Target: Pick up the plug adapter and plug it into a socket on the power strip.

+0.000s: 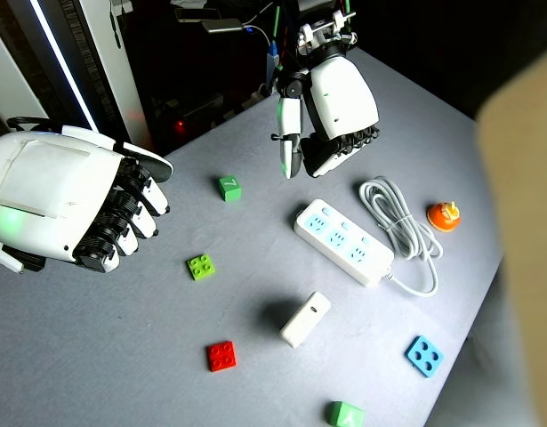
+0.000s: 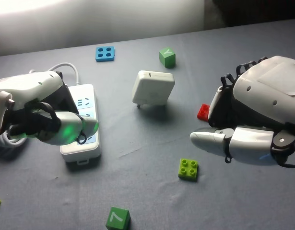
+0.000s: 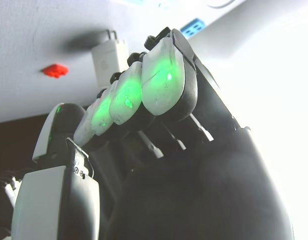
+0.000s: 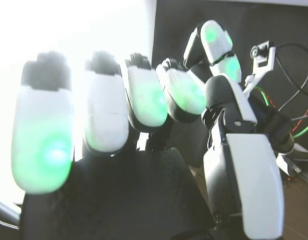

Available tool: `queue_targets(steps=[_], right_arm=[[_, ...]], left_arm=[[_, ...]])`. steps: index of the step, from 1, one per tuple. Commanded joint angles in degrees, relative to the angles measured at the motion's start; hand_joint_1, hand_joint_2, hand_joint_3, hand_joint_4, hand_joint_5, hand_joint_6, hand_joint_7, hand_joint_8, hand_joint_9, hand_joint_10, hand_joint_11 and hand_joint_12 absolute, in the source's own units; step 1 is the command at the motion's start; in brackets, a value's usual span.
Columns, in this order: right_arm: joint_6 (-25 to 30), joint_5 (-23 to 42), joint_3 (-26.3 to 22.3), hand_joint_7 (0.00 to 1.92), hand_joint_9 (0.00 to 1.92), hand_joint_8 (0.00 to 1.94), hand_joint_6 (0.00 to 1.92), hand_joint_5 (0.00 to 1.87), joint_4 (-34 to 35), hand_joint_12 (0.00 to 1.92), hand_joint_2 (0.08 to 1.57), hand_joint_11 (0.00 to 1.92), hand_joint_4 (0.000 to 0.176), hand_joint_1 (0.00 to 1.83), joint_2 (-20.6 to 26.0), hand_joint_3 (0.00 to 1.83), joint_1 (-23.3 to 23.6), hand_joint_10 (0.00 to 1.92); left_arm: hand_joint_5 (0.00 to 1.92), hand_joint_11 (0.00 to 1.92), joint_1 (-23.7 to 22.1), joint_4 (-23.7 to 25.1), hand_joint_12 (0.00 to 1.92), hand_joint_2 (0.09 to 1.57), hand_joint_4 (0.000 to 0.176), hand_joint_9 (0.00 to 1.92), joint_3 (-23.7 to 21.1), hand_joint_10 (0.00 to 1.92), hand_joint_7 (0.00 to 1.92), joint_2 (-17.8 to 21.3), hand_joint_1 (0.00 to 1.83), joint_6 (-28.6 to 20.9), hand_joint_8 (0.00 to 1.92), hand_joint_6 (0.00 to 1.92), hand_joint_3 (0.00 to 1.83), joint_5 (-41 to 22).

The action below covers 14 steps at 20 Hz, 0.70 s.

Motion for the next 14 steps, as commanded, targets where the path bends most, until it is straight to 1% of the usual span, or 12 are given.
queue_targets(steps=[1, 2, 3, 5, 7, 10, 11, 12, 13, 14], right_arm=[[0.25, 6.54, -0.33, 0.08, 0.06, 0.04, 0.04, 0.07, -1.58, 0.40, 0.98, 0.00, 0.000, 0.00, 0.13, 0.15, 0.19, 0.05], [0.25, 6.61, -0.33, 0.08, 0.07, 0.01, 0.01, 0.08, -1.59, 0.34, 1.04, 0.00, 0.000, 0.00, 0.13, 0.03, 0.16, 0.01], [0.25, 6.63, -0.34, 0.10, 0.09, 0.00, 0.00, 0.10, -1.59, 0.42, 1.04, 0.00, 0.000, 0.00, 0.13, 0.01, 0.13, 0.00], [0.25, 6.66, -0.34, 0.12, 0.11, 0.01, 0.00, 0.11, -1.59, 0.45, 1.04, 0.00, 0.000, 0.00, 0.13, 0.01, 0.06, 0.01], [0.25, 6.65, -0.32, 0.11, 0.10, 0.00, 0.00, 0.11, -1.59, 0.40, 1.05, 0.00, 0.000, 0.00, 0.13, 0.01, -0.05, 0.00], [0.83, 6.71, 0.27, 0.11, 0.09, 0.00, 0.00, 0.10, -1.59, 0.43, 1.07, 0.00, 0.000, 0.00, 0.04, 0.01, 0.23, 0.00], [1.15, 6.61, 0.92, 0.10, 0.09, 0.00, 0.00, 0.09, -1.59, 0.42, 1.07, 0.00, 0.000, 0.00, -0.20, 0.01, 0.50, 0.00], [1.63, 6.25, 1.84, 0.08, 0.07, 0.00, 0.00, 0.07, -1.59, 0.37, 1.08, 0.00, 0.000, 0.00, -0.59, 0.01, 0.96, 0.00], [2.23, 5.44, 2.85, 0.08, 0.07, 0.00, 0.00, 0.07, -1.59, 0.37, 1.09, 0.00, 0.000, 0.00, -1.02, 0.01, 1.59, 0.00], [3.07, 3.65, 4.40, 0.08, 0.07, 0.00, 0.00, 0.07, -1.58, 0.37, 1.10, 0.00, 0.000, 0.06, -1.73, 0.01, 2.50, 0.00]], left_arm=[[0.10, 0.00, -0.33, 2.46, 0.32, 1.07, 0.000, 0.07, -0.04, 0.06, 0.09, 0.63, 0.00, -0.25, 0.05, 0.05, 0.13, -1.42], [0.12, 0.00, -0.33, 2.46, 0.24, 1.12, 0.000, 0.08, -0.04, 0.01, 0.10, 0.63, 0.00, -0.25, 0.00, 0.00, 0.02, -1.42], [0.11, 0.00, -0.30, 2.46, 0.28, 1.12, 0.000, 0.08, -0.04, 0.00, 0.10, 0.64, 0.00, -0.25, 0.00, 0.00, 0.01, -1.34], [0.13, 0.00, -0.18, 2.46, 0.30, 1.12, 0.000, 0.09, -0.03, 0.00, 0.11, 0.65, 0.00, -0.25, 0.00, 0.00, 0.01, -1.20], [0.15, 0.00, -0.04, 2.45, 0.33, 1.12, 0.000, 0.11, -0.04, 0.01, 0.12, 0.74, 0.00, -0.24, 0.00, 0.01, 0.00, -0.62], [0.12, 0.00, 1.26, 2.33, 0.25, 1.13, 0.000, 0.08, -0.63, 0.00, 0.09, 1.20, 0.00, -0.16, 0.00, 0.00, 0.00, 0.46], [0.14, 0.00, 2.05, 0.97, 0.29, 1.13, 0.000, 0.09, -1.10, 0.00, 0.11, 1.47, 0.00, -0.16, 0.00, 0.00, 0.00, 0.55], [0.14, 0.00, 2.86, -0.05, 0.30, 1.13, 0.000, 0.08, -1.88, 0.00, 0.11, 1.87, 0.00, -0.23, 0.00, 0.00, 0.00, -0.28], [0.14, 0.00, 3.52, -0.30, 0.30, 1.14, 0.000, 0.09, -2.63, 0.00, 0.11, 2.24, 0.00, -0.55, 0.01, 0.01, 0.00, -0.81], [0.16, 0.00, 4.39, -0.30, 0.34, 1.14, 0.000, 0.10, -3.51, 0.01, 0.13, 2.55, 0.00, -1.29, 0.01, 0.01, 0.00, -0.75]])
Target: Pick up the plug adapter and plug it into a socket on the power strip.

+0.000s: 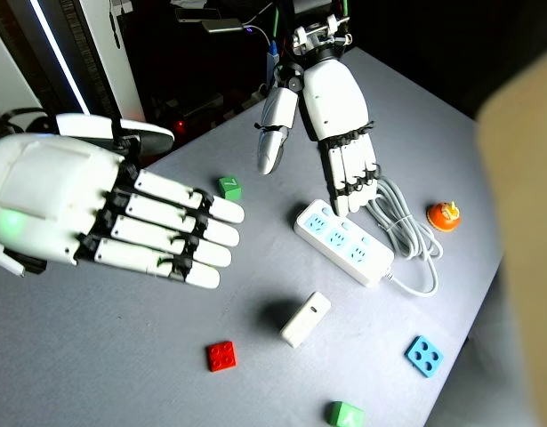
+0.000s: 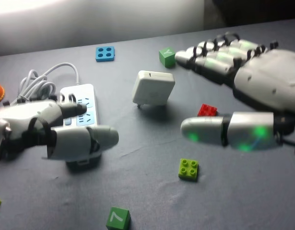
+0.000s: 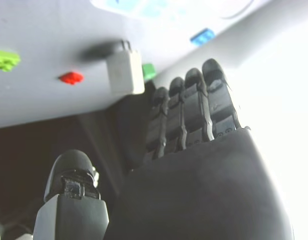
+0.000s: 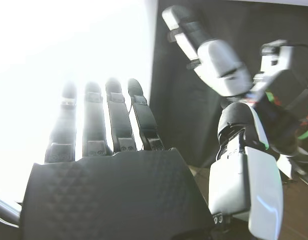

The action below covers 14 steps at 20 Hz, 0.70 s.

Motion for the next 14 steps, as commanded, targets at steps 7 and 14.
queue_targets(steps=[7, 14], right_arm=[[11.39, -9.83, 10.25, 0.06, 0.05, 0.00, 0.00, 0.05, -1.29, 0.34, 1.16, 0.00, 0.000, 0.61, -6.13, 0.01, 8.45, 0.00], [21.15, -23.82, 27.03, 0.07, 0.06, 0.00, 0.00, 0.07, -1.18, 0.35, 1.16, 0.00, 0.000, 0.84, -17.15, 0.00, 16.02, 0.01]], left_arm=[[0.15, 0.00, 2.72, 3.58, 0.34, 1.15, 0.000, 0.10, -0.44, 0.01, 0.12, -0.51, 0.00, -3.06, 0.01, 0.01, 0.00, -2.75], [0.15, 0.00, 4.60, 5.57, 0.31, 1.15, 0.000, 0.11, 0.25, 0.00, 0.13, -2.85, 0.00, -6.25, 0.00, 0.00, 0.00, -3.85]])
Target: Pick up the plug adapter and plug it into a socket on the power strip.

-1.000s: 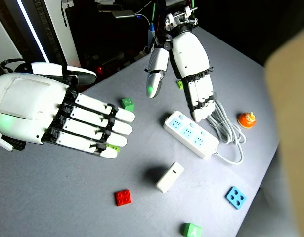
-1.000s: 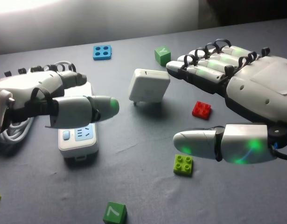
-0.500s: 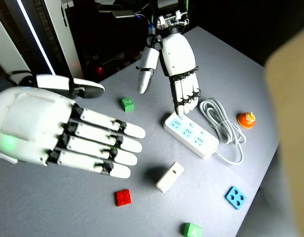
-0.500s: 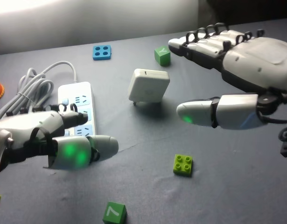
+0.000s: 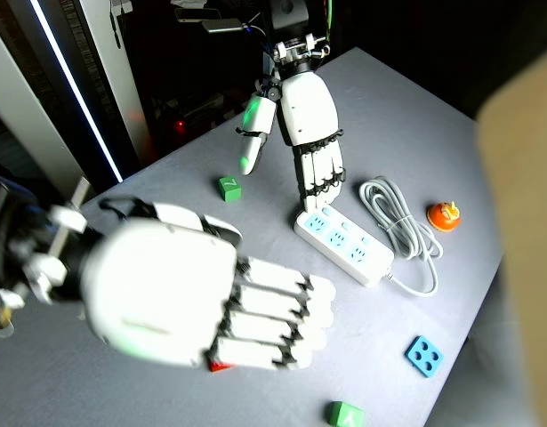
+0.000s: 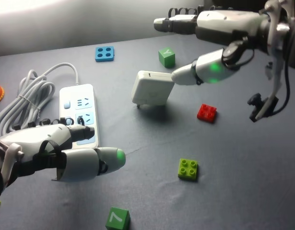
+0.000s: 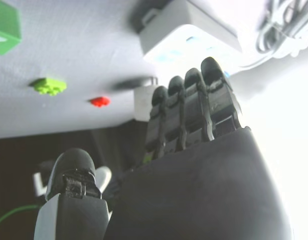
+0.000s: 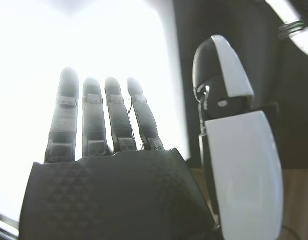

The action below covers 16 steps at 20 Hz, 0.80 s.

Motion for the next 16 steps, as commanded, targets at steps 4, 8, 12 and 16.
queue_targets(steps=[4, 8, 12, 16], right_arm=[[1.98, -3.42, 6.44, 0.05, 0.05, 0.00, 0.00, 0.03, -0.03, 0.31, 1.18, 0.00, 0.000, 0.88, -4.52, 0.00, 1.95, 0.00], [2.02, -7.10, 12.86, 0.04, 0.05, 0.00, 0.00, 0.03, -0.03, 0.26, 1.21, 0.00, 0.000, 0.83, -9.48, 0.00, 2.50, 0.00], [2.02, -10.07, 17.94, 0.03, 0.05, 0.00, 0.00, 0.02, -0.04, 0.28, 1.21, 0.00, 0.000, 0.79, -14.19, 0.00, 3.30, 0.00], [1.96, -11.93, 19.84, 0.05, 0.06, 0.00, 0.00, 0.05, -0.07, 0.35, 1.24, 0.00, 0.000, 0.74, -16.75, 0.00, 2.97, 0.00]], left_arm=[[0.17, 0.00, 1.08, 2.41, 0.35, 1.16, 0.000, 0.12, 0.66, 0.00, 0.14, -1.02, 0.00, -0.65, 0.00, 0.01, 0.00, -3.38], [0.13, 0.00, 1.54, 3.43, 0.28, 1.16, 0.000, 0.10, 1.62, 0.00, 0.12, -2.52, 0.00, -1.24, 0.00, 0.00, 0.00, -3.56], [0.12, 0.00, 2.14, 3.77, 0.26, 1.16, 0.000, 0.09, 2.03, 0.00, 0.11, -3.89, 0.00, -1.24, 0.00, 0.00, 0.00, -3.72], [0.09, 0.00, 2.58, 3.77, 0.20, 1.15, 0.000, 0.07, 2.20, 0.00, 0.08, -4.73, 0.00, -1.15, 0.00, 0.00, 0.00, -3.71]])
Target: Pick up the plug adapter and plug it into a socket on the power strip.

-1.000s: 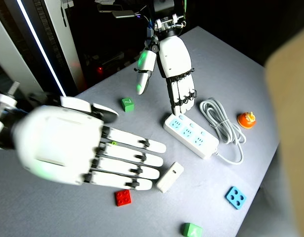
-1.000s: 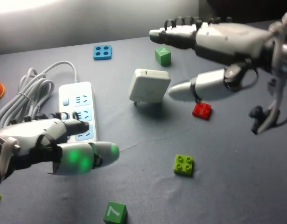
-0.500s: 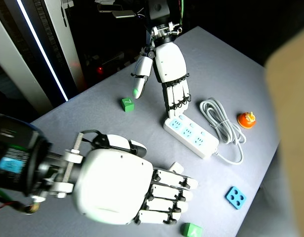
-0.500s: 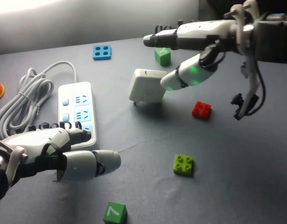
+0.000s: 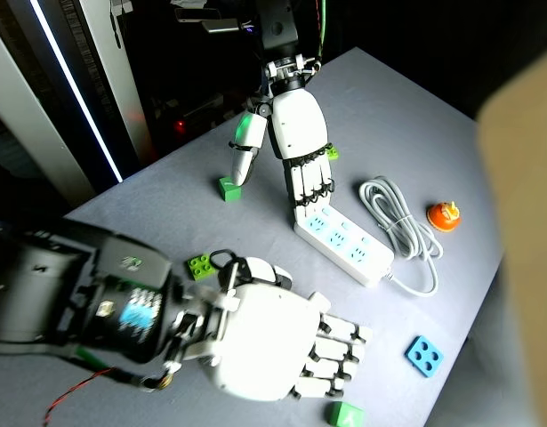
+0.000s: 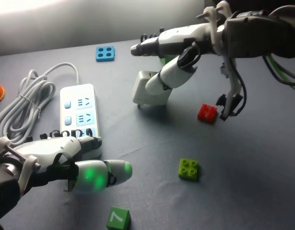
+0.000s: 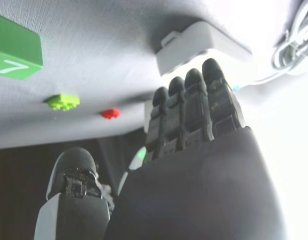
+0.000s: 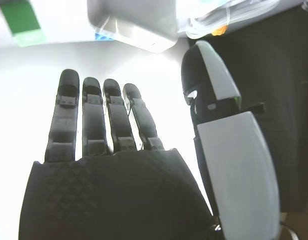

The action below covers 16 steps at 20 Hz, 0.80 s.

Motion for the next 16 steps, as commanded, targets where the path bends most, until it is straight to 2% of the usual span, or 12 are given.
queue_targets(steps=[1, 3, 5, 8, 11, 13, 15, 16], right_arm=[[0.27, 5.01, 0.56, 0.05, 0.06, 0.00, 0.00, 0.05, 0.56, 0.36, 1.24, 0.00, 0.000, 0.76, 0.16, 0.00, 0.32, 0.00], [-0.24, 4.86, 2.12, 0.05, 0.06, 0.00, 0.00, 0.04, 0.54, 0.36, 1.24, 0.00, 0.000, 0.72, -1.25, 0.00, -0.18, 0.00], [-0.65, 4.50, 3.94, 0.08, 0.08, 0.01, 0.01, 0.08, 0.53, 0.42, 1.19, 0.00, 0.000, 0.83, -2.53, 0.00, -0.59, 0.01], [-0.97, 3.91, 5.82, 0.03, 0.03, 0.00, 0.00, 0.03, 0.53, 0.30, 1.24, 0.00, 0.000, 0.72, -3.97, 0.01, -1.14, 0.00], [-3.24, 5.14, 6.61, 0.05, 0.04, 0.00, 0.00, 0.06, 0.52, 0.32, 1.22, 0.00, 0.000, 0.79, -4.89, 0.00, -2.58, 0.00], [-3.24, 5.38, 7.22, 0.04, 0.03, 0.00, 0.00, 0.04, 0.52, 0.29, 1.24, 0.00, 0.000, 0.75, -5.44, 0.01, -2.98, 0.00], [-3.17, 5.72, 7.86, 0.02, 0.02, 0.00, 0.00, 0.02, 0.52, 0.26, 1.26, 0.00, 0.000, 0.69, -6.04, 0.01, -3.18, 0.00], [-3.19, 5.81, 8.17, 0.03, 0.03, 0.00, 0.00, 0.05, 0.52, 0.34, 1.25, 0.00, 0.000, 0.73, -6.35, 0.00, -3.20, 0.00]], left_arm=[[0.10, 0.00, -0.02, 2.68, 0.24, 1.15, 0.000, 0.08, 0.17, 0.00, 0.09, -0.19, 0.00, -0.12, 0.00, 0.00, 0.00, -2.31], [0.14, 0.00, 0.52, 2.91, 0.31, 1.16, 0.000, 0.11, 0.18, 0.00, 0.13, -0.27, 0.00, -0.12, 0.01, 0.01, 0.00, -2.32], [0.11, 0.00, 0.59, 2.92, 0.25, 1.16, 0.000, 0.08, 0.52, 0.00, 0.10, -0.46, 0.00, -0.12, 0.00, 0.00, 0.00, -2.33], [0.13, 0.00, 0.58, 2.91, 0.35, 1.15, 0.000, 0.12, 0.95, 0.01, 0.14, -0.88, 0.00, -0.12, 0.00, 0.00, 0.00, -2.29], [0.14, 0.00, 0.77, 2.91, 0.35, 1.16, 0.000, 0.11, 0.97, 0.00, 0.13, -1.23, 0.00, 0.02, 0.00, 0.00, 0.00, -2.24], [0.16, 0.00, 0.75, 2.91, 0.40, 1.16, 0.000, 0.14, 1.13, 0.01, 0.15, -1.49, 0.00, 0.09, 0.00, 0.00, 0.00, -2.24], [0.14, 0.00, 0.44, 2.92, 0.34, 1.16, 0.000, 0.12, 1.52, 0.00, 0.13, -1.83, 0.00, 0.31, 0.00, 0.00, 0.00, -2.31], [0.14, 0.00, 0.32, 2.92, 0.35, 1.16, 0.000, 0.12, 1.70, 0.00, 0.14, -1.99, 0.00, 0.33, 0.00, 0.00, 0.00, -2.31]])
